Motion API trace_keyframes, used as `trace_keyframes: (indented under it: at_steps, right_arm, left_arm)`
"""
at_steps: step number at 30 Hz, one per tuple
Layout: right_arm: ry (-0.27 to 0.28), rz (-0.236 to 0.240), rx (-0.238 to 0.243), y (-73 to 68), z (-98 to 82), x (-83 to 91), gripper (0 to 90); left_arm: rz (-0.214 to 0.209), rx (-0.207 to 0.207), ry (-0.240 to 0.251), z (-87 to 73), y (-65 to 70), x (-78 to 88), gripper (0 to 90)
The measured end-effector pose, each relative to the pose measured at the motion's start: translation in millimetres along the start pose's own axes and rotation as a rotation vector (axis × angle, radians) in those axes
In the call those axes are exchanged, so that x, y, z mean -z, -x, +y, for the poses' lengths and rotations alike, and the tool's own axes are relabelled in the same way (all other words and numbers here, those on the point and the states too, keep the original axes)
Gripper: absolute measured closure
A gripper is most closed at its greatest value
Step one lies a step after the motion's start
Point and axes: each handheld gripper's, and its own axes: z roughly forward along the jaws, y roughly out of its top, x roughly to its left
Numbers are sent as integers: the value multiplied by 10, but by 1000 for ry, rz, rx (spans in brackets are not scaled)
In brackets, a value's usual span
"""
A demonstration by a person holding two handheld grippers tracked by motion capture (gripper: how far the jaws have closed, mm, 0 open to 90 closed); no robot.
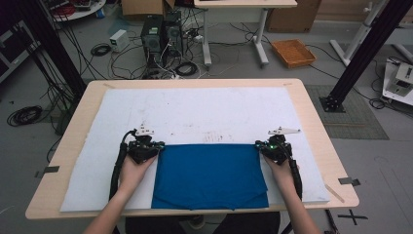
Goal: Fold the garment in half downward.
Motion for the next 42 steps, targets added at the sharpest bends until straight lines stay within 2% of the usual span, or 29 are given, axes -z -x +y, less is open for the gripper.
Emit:
trace_keyframes:
  at_steps: [6, 9, 15, 18, 25, 27, 28, 30, 33, 36, 38, 40, 42]
  right_arm:
    - [30, 6, 50, 56, 109, 4, 877]
    - [26, 0, 58, 124, 187, -31, 877]
    - [30, 0, 57, 241, 273, -124, 877]
    - [31, 0, 52, 271, 296, -152, 877]
    - [32, -15, 67, 260, 326, -160, 871]
    - [36, -21, 69, 256, 322, -153, 821]
    - [39, -27, 69, 256, 322, -143, 789]
    - [50, -34, 63, 257, 325, -103, 675]
    - [83, -35, 60, 248, 331, 8, 597]
    - [125, -32, 56, 233, 316, 165, 535]
    - [153, -26, 59, 225, 283, 272, 514]
    - [169, -22, 54, 215, 239, 372, 508]
    - [184, -16, 57, 204, 189, 456, 507]
  left_arm:
    - [13, -2, 25, 63, -47, -26, 870]
    - [19, 2, 36, 122, -83, -54, 870]
    - [32, 5, 52, 204, -135, -161, 869]
    - [35, 12, 42, 213, -161, -205, 869]
    - [39, -4, 50, 246, -163, -202, 867]
    - [41, -5, 61, 255, -156, -190, 846]
    - [43, -2, 65, 262, -157, -171, 789]
    - [33, 12, 84, 282, -164, -114, 619]
    - [10, 3, 128, 317, -169, 38, 443]
    - [6, -33, 171, 317, -147, 243, 407]
    - [20, -45, 193, 297, -134, 363, 397]
    - [15, -42, 203, 255, -131, 467, 397]
    - [-15, -29, 222, 189, -142, 559, 401]
